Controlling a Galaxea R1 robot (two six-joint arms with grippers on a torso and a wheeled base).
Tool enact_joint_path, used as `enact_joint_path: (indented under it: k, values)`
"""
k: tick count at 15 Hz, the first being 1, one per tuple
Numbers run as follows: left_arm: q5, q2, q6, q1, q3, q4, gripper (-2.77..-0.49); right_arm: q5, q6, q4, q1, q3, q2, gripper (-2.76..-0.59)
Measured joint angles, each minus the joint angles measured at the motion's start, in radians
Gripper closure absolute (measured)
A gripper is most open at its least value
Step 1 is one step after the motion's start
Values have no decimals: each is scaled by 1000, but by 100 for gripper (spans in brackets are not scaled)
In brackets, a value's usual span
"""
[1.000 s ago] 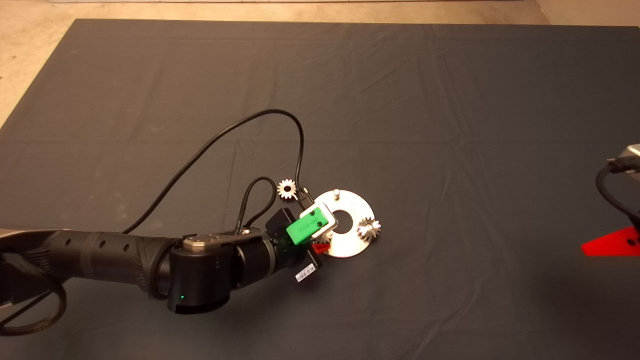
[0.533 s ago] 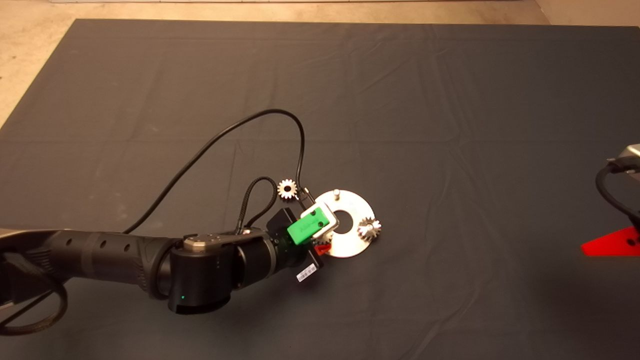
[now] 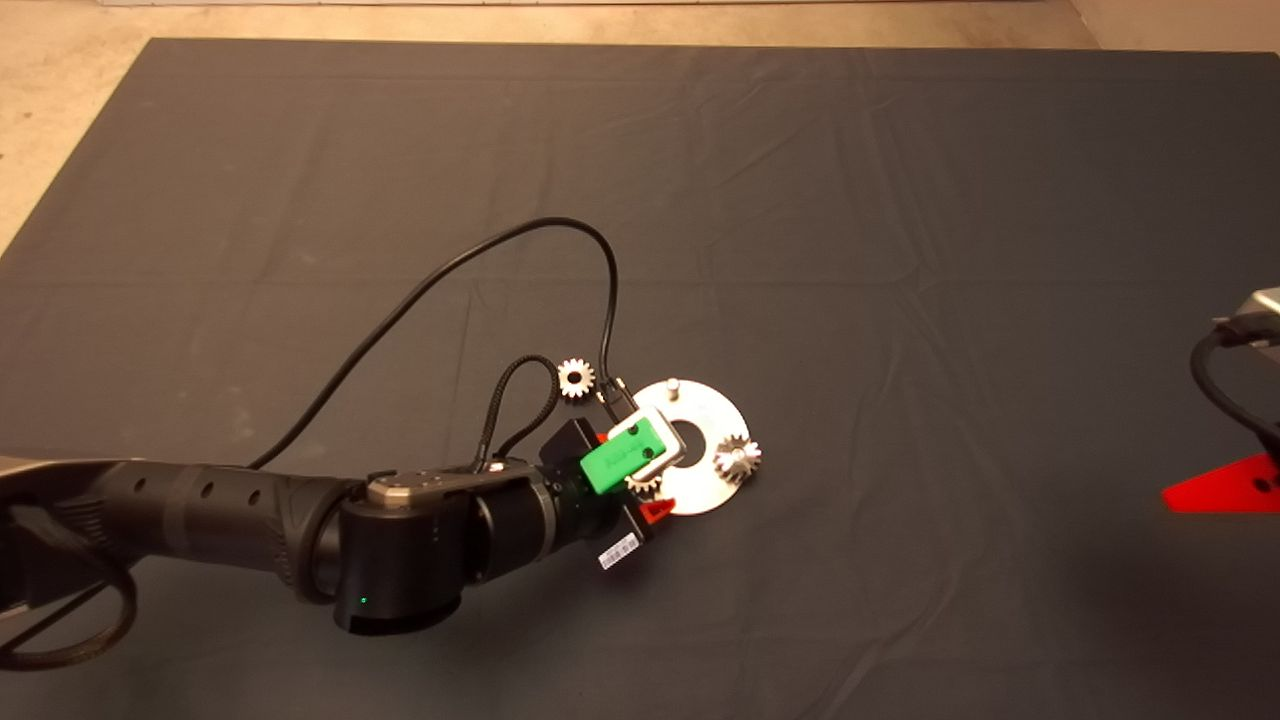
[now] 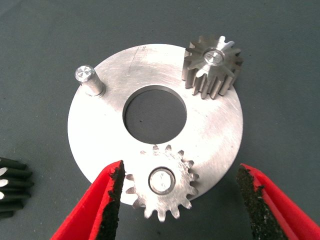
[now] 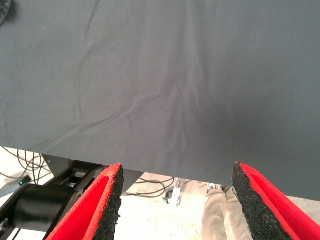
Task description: Install three planetary gears onto the carrier pins
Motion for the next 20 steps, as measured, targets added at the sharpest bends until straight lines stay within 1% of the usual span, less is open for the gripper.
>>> enact_joint_path:
  k: [2, 3, 4, 5, 6, 7, 8, 10, 12, 13, 14, 15, 16, 17, 20]
  values:
    - [1, -8, 0, 0, 21, 0, -160, 0, 0, 0, 0, 0, 0, -160]
    - [0, -16, 0, -1, 25, 0, -160, 1, 0, 0, 0, 0, 0, -160]
    - [0, -34, 0, -6, 29, 0, -160, 0, 0, 0, 0, 0, 0, -160]
    - [2, -54, 0, -20, 32, -1, -160, 0, 0, 0, 0, 0, -1, -160]
    - [2, -74, 0, -41, 32, 0, -160, 0, 0, 0, 0, 0, -2, -160]
    - [2, -91, 0, -57, 32, 1, -160, 0, 0, 0, 0, 1, -2, -160]
    - [2, -103, 0, -64, 30, 0, -160, 0, 0, 0, 0, 1, -2, -160]
    - [-1, -113, 0, -63, 10, 0, -160, 0, 0, 0, 0, 1, -2, -160]
    - [-4, -120, 0, -63, -23, 0, -160, 0, 0, 0, 0, 1, -2, -160]
    - [-7, -121, 0, -63, -41, 0, -160, 0, 0, 0, 0, 1, -1, -160]
    - [-23, -121, 0, -63, -60, 0, -160, 0, 0, 0, 0, 1, -1, -160]
    - [-45, -121, 0, -63, -83, 0, -160, 0, 0, 0, 0, 1, -1, -160]
    - [-56, -121, 0, -63, -107, 0, -160, 0, 0, 0, 0, 1, -2, -160]
    - [-57, -121, 0, -64, -121, 0, -160, 0, 0, 1, 0, 1, -2, -160]
    - [-64, -117, 1, -64, -129, 0, -160, 0, 0, 4, 0, 1, -1, -160]
